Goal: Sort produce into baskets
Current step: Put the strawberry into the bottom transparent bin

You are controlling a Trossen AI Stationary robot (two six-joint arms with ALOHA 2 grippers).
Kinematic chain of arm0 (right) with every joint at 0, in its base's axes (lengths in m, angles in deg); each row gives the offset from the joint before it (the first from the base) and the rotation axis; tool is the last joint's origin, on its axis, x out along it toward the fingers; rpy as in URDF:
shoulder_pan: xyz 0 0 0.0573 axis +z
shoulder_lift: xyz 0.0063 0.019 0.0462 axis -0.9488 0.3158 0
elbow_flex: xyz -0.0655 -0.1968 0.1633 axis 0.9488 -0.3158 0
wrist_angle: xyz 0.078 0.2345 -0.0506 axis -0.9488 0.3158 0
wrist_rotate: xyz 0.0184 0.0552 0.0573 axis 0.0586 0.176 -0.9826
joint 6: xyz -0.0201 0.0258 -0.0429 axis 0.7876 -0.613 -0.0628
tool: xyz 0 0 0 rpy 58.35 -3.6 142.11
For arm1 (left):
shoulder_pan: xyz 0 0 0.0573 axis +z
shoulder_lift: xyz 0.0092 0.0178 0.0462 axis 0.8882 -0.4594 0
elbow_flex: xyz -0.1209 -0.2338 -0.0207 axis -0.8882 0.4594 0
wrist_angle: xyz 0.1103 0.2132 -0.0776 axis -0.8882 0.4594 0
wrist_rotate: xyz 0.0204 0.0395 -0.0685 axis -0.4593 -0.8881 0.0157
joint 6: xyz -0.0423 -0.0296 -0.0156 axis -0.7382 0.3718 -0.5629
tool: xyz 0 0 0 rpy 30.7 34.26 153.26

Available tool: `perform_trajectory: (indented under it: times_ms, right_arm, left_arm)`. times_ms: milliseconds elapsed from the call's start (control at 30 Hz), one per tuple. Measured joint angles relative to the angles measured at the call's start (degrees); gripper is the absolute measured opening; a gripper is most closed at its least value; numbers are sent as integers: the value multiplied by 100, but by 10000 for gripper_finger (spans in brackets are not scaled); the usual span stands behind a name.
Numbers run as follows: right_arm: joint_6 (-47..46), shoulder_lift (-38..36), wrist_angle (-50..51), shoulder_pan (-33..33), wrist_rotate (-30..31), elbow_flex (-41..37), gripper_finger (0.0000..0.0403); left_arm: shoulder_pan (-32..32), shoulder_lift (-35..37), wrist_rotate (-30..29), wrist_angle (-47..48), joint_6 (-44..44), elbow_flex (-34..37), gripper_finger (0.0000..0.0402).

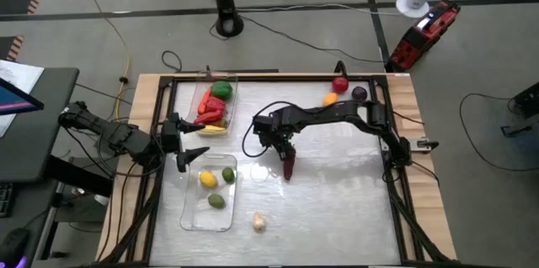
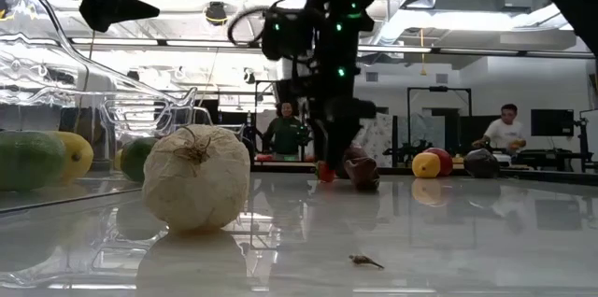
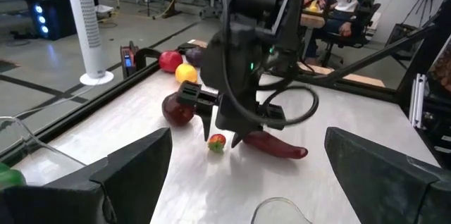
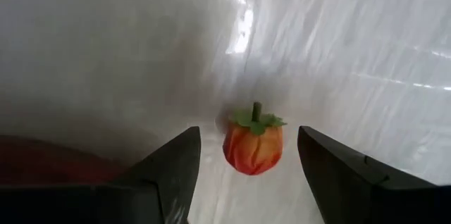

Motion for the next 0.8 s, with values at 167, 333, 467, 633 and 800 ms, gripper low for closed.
perform_trajectory:
  times_ms: [167, 333, 467, 633, 800]
  right_arm:
    - [2, 11, -217, 0, 82, -314, 265]
    - [-4, 9, -295, -35, 155, -334, 248]
    - [-73, 9, -390, -70, 157, -334, 218]
    - [-56, 9, -506, -70, 160, -334, 177]
    - [42, 9, -461, -52, 161, -313, 148]
  left_arm:
    - [2, 1, -2, -8, 9, 0, 361]
    - [0, 2, -22, -46, 27, 0, 361]
    - [0, 1, -24, -46, 23, 0, 361]
    - [0, 2, -31, -42, 2, 0, 361]
    - [0, 2, -31, -35, 29, 0, 361]
